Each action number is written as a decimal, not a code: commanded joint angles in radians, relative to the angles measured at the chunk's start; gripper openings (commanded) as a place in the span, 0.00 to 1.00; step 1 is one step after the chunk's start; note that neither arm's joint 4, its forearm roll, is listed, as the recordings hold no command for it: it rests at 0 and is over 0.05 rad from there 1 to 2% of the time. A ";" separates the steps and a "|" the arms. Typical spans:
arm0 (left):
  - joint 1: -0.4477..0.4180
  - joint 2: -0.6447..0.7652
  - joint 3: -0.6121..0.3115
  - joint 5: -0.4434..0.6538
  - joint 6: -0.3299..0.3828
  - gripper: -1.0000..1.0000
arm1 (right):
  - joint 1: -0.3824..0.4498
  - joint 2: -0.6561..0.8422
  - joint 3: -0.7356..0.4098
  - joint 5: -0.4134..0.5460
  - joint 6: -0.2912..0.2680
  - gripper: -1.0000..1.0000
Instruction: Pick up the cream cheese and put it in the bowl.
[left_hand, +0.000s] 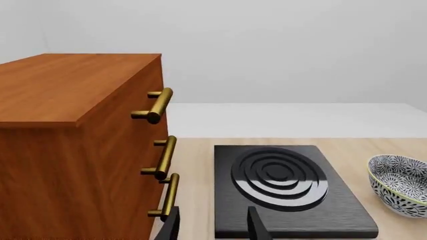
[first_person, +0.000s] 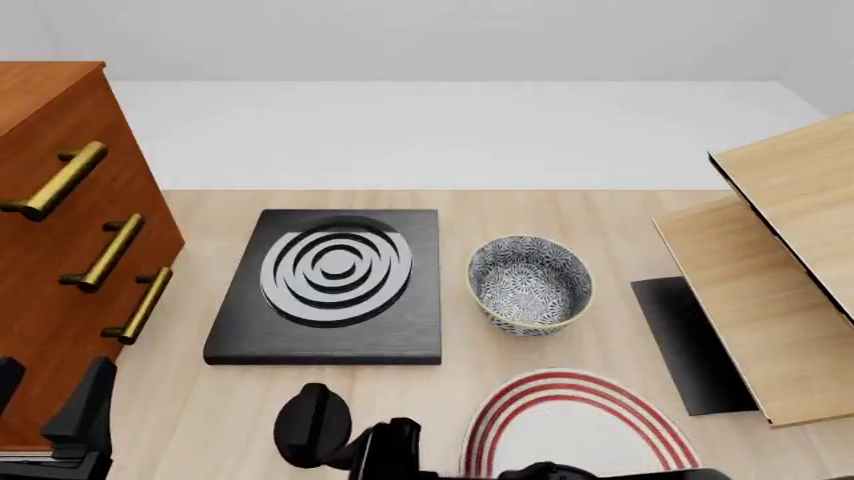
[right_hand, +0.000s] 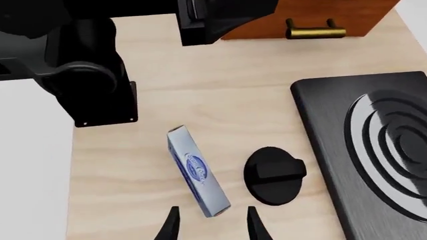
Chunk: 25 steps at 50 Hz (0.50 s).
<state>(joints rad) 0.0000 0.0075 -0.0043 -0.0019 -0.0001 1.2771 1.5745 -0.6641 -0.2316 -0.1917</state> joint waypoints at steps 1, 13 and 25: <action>0.000 0.000 0.000 0.000 0.000 1.00 | 0.015 0.055 -0.012 -0.034 0.017 1.00; 0.000 0.000 0.000 0.000 0.000 1.00 | 0.012 0.091 -0.015 -0.062 0.023 1.00; 0.000 0.000 0.000 0.000 0.000 1.00 | 0.013 0.134 -0.030 -0.083 0.024 1.00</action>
<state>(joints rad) 0.0000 0.0075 -0.0043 -0.0019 -0.0001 1.2895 1.6749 -0.6849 -0.2954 -0.1702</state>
